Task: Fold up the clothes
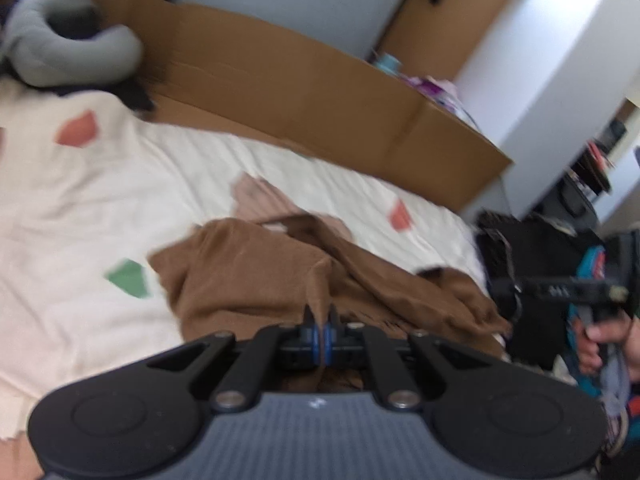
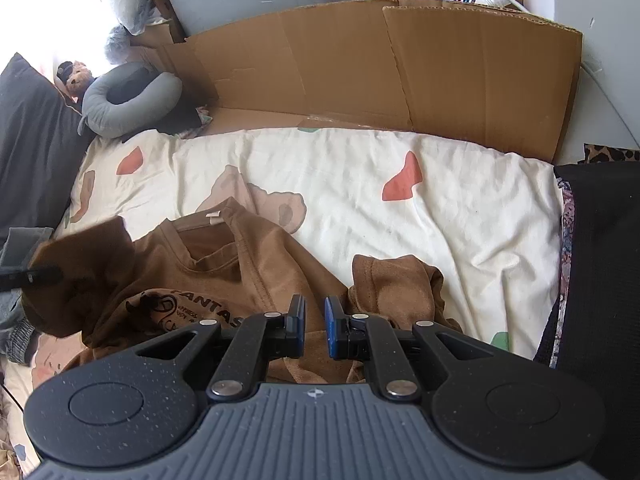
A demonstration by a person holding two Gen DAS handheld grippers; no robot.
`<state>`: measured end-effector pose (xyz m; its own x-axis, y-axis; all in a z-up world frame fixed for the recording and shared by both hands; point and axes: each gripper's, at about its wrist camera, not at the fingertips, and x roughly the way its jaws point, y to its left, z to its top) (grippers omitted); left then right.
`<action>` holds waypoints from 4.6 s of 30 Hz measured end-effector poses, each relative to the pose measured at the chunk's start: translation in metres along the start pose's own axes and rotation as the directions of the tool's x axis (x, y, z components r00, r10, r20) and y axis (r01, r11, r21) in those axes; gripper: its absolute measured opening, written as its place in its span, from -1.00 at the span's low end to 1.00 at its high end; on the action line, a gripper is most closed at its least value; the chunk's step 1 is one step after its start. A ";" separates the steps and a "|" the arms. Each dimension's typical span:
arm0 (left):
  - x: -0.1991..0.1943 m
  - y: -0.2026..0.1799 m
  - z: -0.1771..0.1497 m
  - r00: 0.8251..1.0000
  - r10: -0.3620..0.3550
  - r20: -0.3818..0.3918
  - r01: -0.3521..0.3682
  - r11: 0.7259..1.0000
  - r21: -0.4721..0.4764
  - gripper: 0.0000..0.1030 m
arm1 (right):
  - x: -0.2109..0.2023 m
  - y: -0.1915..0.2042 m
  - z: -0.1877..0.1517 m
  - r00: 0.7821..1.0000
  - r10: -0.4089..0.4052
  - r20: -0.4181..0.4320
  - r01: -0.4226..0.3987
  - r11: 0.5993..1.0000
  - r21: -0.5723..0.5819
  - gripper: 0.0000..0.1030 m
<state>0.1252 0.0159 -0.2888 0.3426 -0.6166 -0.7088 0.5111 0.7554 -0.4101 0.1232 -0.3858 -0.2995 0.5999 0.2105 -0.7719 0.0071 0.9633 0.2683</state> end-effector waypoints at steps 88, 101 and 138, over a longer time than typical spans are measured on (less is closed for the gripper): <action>0.059 0.051 -0.002 0.922 0.301 -0.243 -0.359 0.900 -0.248 -0.74 | 0.051 0.036 0.002 0.986 0.041 -0.161 -0.083 0.960 -0.267 -0.51; 0.049 0.039 -0.004 0.925 0.311 -0.220 -0.345 0.928 -0.137 -0.84 | 0.055 0.047 0.005 0.986 0.035 -0.160 -0.087 0.941 -0.327 -0.51; 0.048 0.039 -0.005 0.930 0.295 -0.218 -0.322 0.941 -0.101 -0.84 | 0.064 0.069 -0.011 0.983 -0.139 -0.119 0.047 0.820 -0.570 -0.86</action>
<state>0.1571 0.0170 -0.3418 0.2975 -0.3026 -0.9055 0.2912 0.9320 -0.2158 0.1535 -0.3037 -0.3370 0.4937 0.0925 -0.8647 -0.4220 0.8949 -0.1452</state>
